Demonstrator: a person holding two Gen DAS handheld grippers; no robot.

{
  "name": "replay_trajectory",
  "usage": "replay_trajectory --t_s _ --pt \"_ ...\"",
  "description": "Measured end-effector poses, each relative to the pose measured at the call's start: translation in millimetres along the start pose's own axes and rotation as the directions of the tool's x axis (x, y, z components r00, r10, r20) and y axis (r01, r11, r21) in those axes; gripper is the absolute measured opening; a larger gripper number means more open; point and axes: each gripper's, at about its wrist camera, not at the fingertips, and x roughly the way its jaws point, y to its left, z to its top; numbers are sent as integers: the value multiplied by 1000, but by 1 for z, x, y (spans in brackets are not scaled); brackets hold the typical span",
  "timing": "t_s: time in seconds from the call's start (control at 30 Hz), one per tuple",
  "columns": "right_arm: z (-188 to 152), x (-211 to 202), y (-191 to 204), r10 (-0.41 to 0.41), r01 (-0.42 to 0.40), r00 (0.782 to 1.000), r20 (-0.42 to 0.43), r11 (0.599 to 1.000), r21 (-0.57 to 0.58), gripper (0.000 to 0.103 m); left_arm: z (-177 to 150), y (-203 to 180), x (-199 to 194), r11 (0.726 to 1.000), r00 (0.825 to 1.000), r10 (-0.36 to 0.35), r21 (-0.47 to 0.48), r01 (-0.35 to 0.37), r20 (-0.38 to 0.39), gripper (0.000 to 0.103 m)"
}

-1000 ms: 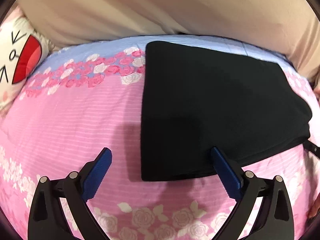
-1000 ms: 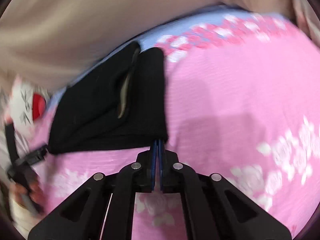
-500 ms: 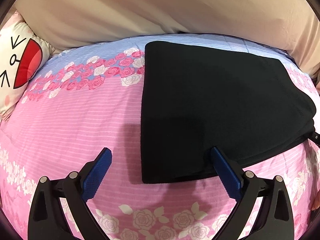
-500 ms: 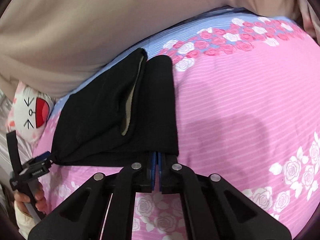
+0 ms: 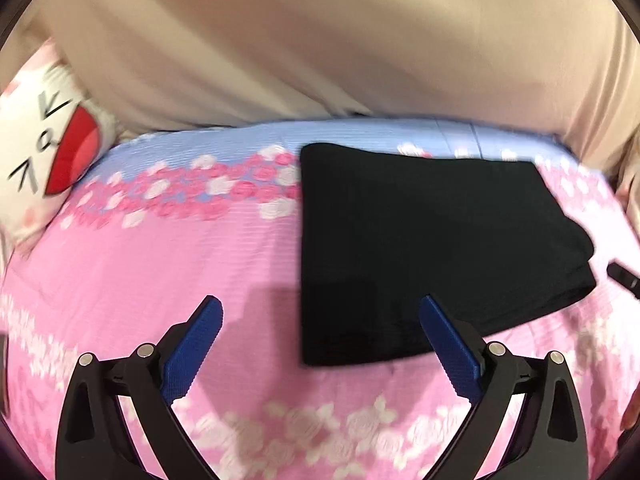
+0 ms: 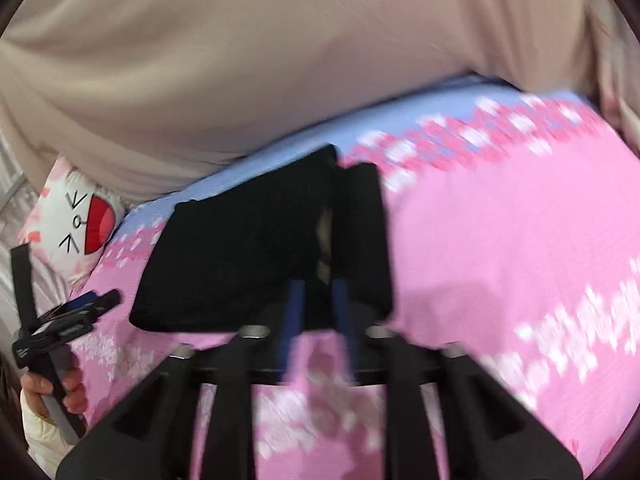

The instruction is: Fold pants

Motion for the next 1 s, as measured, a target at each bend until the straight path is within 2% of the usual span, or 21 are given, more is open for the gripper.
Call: replay_trajectory --t_s 0.03,0.07,0.1,0.17,0.2,0.27,0.3,0.37,0.47,0.6,0.77,0.9,1.0 --pt "0 15 1 -61 60 998 -35 998 -28 74 1 -6 14 1000 999 14 11 -14 -29 97" --pt "-4 35 -2 -126 121 988 -94 991 -60 73 0 -12 33 999 996 46 23 -45 -73 97" --pt "-8 39 -6 -108 104 988 -112 994 -40 73 -2 -13 39 998 995 57 18 -55 -81 98" --pt "-16 16 -12 -66 70 995 -81 997 42 74 -4 -10 25 998 996 66 -7 -66 -59 97" --pt "-19 2 -10 -74 75 996 -48 996 40 75 -6 -11 9 998 997 69 -6 -69 -34 97" --pt "-24 -34 0 -95 94 994 50 995 29 97 -10 -14 -21 996 995 90 3 -90 32 98" --pt "-27 -52 6 -100 99 989 106 995 17 98 -13 -16 -33 995 993 101 10 -101 60 98" --pt "-29 -77 21 -114 119 980 166 993 -19 98 -16 -21 -52 993 988 118 20 -120 100 98" --pt "-33 -102 41 -120 134 973 199 989 -57 98 -25 -30 -80 991 982 123 28 -128 146 98" --pt "-39 -117 59 -121 136 970 209 989 -61 98 -38 -37 -106 996 984 77 26 -82 159 98" --pt "-58 -123 78 -114 137 972 204 985 -100 98 -54 -40 -120 998 987 48 21 -52 154 98" --pt "-71 -132 82 -95 117 972 216 989 -92 98 -67 -42 -129 998 988 53 7 -55 146 98" --pt "-75 -138 82 -101 123 971 215 988 -92 98 -74 -43 -133 1000 991 27 6 -28 129 98"
